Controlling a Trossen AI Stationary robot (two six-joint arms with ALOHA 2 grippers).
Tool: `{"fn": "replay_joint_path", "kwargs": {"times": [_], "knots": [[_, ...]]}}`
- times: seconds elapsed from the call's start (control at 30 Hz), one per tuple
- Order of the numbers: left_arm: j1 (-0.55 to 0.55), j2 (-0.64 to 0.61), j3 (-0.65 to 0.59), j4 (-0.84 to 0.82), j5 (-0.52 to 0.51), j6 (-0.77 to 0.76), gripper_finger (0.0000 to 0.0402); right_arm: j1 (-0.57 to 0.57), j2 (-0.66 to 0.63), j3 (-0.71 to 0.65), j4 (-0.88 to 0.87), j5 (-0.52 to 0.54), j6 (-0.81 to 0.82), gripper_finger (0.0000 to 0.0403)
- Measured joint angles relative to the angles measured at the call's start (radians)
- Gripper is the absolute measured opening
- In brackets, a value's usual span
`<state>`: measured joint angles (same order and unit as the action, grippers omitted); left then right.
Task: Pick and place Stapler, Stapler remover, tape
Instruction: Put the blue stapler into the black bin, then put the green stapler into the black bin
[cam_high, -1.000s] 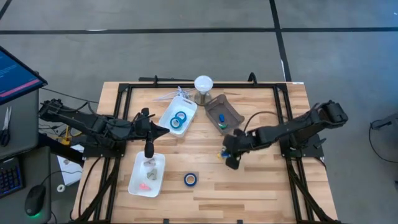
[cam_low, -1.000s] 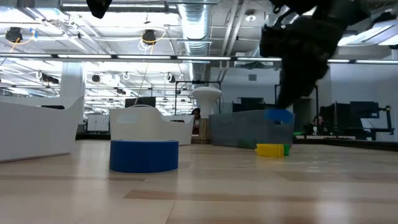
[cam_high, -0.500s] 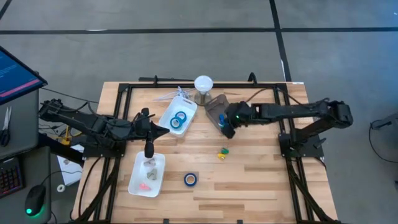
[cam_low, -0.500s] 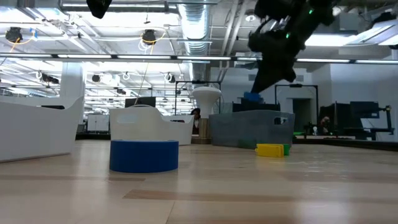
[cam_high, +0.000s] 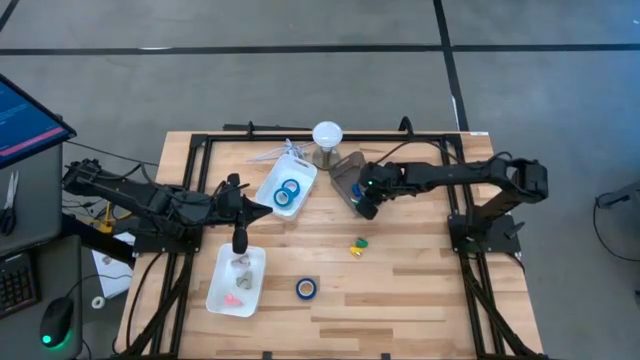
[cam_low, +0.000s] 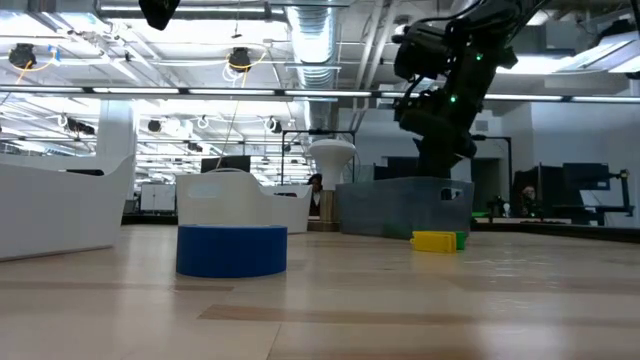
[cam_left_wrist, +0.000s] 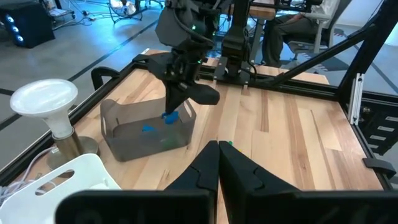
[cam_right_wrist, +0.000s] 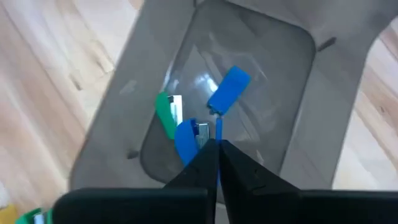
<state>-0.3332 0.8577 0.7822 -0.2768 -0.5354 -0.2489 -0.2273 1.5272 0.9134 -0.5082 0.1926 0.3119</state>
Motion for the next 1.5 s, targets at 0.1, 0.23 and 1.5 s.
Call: {"fn": "replay_joint_path", "kwargs": {"times": [0.1, 0.23, 1.5], "knots": [[0.000, 0.000, 0.000, 0.000, 0.000, 0.000, 0.0002, -0.015, -0.007, 0.000, -0.004, 0.003, 0.000, 0.0013], [0.000, 0.000, 0.000, 0.000, 0.000, -0.003, 0.0002, -0.033, -0.011, 0.016, -0.017, 0.008, -0.001, 0.0038], [0.000, 0.000, -0.001, -0.014, 0.000, -0.019, 0.0002, 0.313, 0.108, 0.112, -0.105, -0.219, 0.062, 0.0065]]}}
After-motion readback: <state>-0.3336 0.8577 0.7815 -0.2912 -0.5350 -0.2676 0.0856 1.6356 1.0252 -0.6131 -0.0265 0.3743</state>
